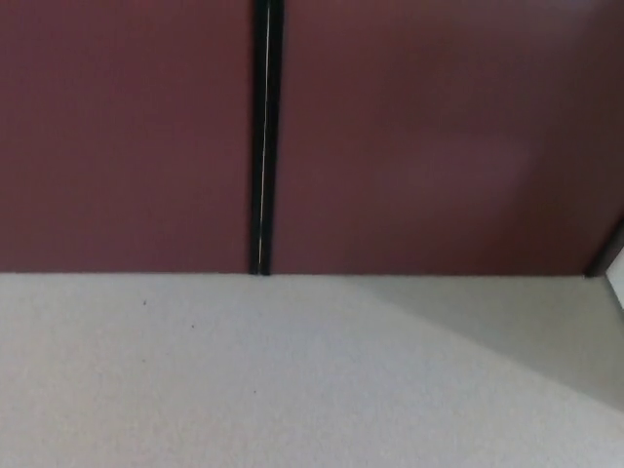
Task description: The robot walks towards the door handle and put its right hand on it and twist the handle
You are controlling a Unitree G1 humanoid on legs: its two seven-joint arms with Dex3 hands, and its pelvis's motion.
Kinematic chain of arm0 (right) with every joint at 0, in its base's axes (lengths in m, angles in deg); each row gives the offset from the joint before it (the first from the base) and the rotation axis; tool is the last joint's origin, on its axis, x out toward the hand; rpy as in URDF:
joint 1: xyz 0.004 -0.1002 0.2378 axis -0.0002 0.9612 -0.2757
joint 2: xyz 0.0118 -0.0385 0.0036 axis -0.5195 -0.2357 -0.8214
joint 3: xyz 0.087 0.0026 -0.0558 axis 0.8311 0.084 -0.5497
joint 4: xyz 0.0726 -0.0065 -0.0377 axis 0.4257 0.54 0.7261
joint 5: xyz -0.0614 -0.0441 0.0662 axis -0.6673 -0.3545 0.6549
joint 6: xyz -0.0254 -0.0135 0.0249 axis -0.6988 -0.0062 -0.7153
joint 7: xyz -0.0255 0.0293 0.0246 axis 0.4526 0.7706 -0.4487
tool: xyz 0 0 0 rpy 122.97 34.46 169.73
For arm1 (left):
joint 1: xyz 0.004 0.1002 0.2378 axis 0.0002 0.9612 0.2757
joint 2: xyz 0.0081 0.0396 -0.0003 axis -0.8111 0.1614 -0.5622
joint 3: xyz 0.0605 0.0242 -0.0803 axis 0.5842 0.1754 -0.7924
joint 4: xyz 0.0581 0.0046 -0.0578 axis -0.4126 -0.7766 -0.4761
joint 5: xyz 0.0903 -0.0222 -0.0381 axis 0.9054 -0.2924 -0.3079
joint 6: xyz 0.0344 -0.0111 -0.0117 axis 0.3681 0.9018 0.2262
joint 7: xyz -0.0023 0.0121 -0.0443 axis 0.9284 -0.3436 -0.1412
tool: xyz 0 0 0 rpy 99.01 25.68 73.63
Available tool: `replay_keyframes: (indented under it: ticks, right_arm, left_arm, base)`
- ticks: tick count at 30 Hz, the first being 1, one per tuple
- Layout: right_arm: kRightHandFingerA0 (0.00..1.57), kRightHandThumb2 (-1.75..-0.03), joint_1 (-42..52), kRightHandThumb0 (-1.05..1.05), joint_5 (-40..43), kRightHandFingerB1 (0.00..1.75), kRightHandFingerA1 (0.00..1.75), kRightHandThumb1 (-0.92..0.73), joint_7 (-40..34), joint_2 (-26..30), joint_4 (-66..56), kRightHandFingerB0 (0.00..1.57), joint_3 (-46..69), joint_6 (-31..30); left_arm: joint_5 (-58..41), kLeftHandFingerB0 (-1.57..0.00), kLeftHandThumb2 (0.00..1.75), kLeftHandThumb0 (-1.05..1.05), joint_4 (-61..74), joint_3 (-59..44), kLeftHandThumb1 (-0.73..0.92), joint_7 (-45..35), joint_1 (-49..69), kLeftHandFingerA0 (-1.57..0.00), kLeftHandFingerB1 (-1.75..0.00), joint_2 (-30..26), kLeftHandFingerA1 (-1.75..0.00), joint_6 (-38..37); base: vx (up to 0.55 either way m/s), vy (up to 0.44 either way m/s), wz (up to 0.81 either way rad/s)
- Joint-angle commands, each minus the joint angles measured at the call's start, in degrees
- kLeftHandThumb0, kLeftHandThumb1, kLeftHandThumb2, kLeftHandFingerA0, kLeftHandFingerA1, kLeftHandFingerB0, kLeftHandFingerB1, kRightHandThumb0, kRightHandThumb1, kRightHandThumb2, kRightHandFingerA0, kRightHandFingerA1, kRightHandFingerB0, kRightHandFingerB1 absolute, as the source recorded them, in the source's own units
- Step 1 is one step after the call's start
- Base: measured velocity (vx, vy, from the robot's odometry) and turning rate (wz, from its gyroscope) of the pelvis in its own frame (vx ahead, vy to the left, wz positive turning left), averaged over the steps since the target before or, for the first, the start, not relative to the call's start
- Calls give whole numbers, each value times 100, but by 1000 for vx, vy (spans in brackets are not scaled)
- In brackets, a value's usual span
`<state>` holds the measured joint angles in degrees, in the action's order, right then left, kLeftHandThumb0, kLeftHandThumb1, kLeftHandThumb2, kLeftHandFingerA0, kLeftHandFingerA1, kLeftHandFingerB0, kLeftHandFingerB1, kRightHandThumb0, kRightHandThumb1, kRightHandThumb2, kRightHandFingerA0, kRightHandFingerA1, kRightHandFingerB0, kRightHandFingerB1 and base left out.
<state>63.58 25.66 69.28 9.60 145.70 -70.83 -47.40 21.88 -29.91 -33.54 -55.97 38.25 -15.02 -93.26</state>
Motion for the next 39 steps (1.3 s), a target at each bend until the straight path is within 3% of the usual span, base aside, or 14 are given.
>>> replay_keyframes:
  ticks: [1,39]
  right_arm:
    - [69,-58,28,-20,-27,40,52,-63,31,20,0,49,-16,-29]
    - [72,-59,83,-19,-276,41,51,-67,260,20,48,52,-433,-291]
  left_arm:
    - [11,-49,59,-26,4,-21,63,-96,44,-71,-40,33,-49,-48]
    - [141,-56,58,-29,-23,185,60,-38,126,-72,-42,4,-48,-108]
  base:
    - [153,-17,12]
    - [235,-10,2]
